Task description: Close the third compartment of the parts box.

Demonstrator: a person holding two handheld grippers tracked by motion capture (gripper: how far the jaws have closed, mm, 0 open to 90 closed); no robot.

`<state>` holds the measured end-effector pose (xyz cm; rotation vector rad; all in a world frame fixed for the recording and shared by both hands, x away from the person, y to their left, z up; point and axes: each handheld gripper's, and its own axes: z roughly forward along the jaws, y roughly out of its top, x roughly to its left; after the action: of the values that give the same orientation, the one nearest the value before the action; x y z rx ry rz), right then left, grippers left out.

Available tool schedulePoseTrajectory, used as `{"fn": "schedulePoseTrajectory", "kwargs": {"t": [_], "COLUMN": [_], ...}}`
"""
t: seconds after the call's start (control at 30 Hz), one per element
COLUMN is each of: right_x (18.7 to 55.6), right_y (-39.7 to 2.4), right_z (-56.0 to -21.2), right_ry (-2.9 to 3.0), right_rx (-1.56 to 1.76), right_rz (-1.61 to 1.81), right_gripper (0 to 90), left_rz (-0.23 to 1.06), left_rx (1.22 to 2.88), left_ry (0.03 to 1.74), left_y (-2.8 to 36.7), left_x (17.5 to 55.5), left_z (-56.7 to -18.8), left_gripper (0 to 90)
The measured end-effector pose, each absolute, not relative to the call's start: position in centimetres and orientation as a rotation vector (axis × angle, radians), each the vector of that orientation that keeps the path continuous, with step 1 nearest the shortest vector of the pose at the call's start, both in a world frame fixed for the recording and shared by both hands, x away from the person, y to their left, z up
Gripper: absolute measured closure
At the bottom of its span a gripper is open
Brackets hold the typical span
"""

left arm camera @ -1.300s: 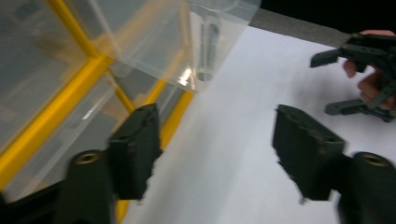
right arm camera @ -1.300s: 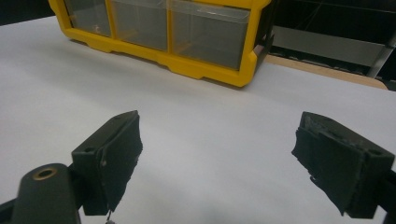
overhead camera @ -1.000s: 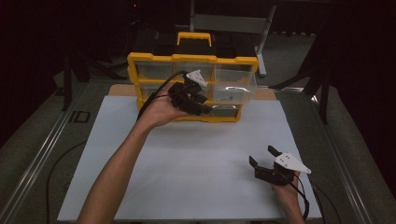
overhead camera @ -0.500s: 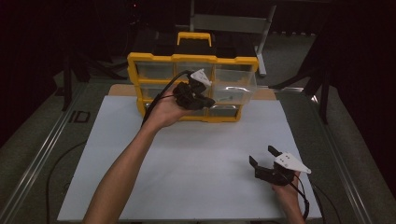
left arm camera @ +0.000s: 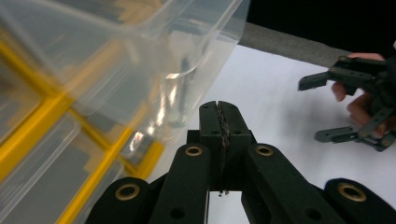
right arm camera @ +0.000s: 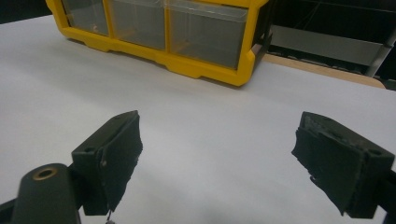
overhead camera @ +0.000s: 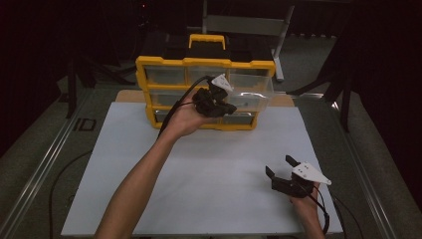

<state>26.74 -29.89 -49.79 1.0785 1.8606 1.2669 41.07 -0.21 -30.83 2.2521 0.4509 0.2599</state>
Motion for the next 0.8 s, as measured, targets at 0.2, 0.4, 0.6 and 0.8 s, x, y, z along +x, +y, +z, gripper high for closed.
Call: {"fn": "schedulePoseTrajectory", "kwargs": {"t": [0.2, 0.4, 0.6, 0.8], "right_x": [26.7, 26.7, 26.7, 26.7], "right_y": [-29.9, -30.0, -30.0, -30.0], "right_z": [-49.8, -49.8, -49.8, -49.7], "right_ry": [1.861, 1.855, 1.857, 1.861], "right_rx": [1.076, 1.078, 1.078, 1.075], "right_rz": [1.263, 1.262, 1.259, 1.252], "right_gripper": [14.5, 14.5, 14.5, 14.5], "left_rz": [0.262, 0.277, 0.279, 0.291], "left_rx": [2.256, 2.258, 2.240, 2.234], "left_ry": [0.439, 0.450, 0.470, 0.472], "left_y": [-1.4, -2.1, -2.4, -3.0], "left_x": [41.1, 41.3, 41.5, 41.4], "left_z": [-30.7, -30.9, -30.9, -30.7], "left_gripper": [90.0, 90.0, 90.0, 90.0]}}
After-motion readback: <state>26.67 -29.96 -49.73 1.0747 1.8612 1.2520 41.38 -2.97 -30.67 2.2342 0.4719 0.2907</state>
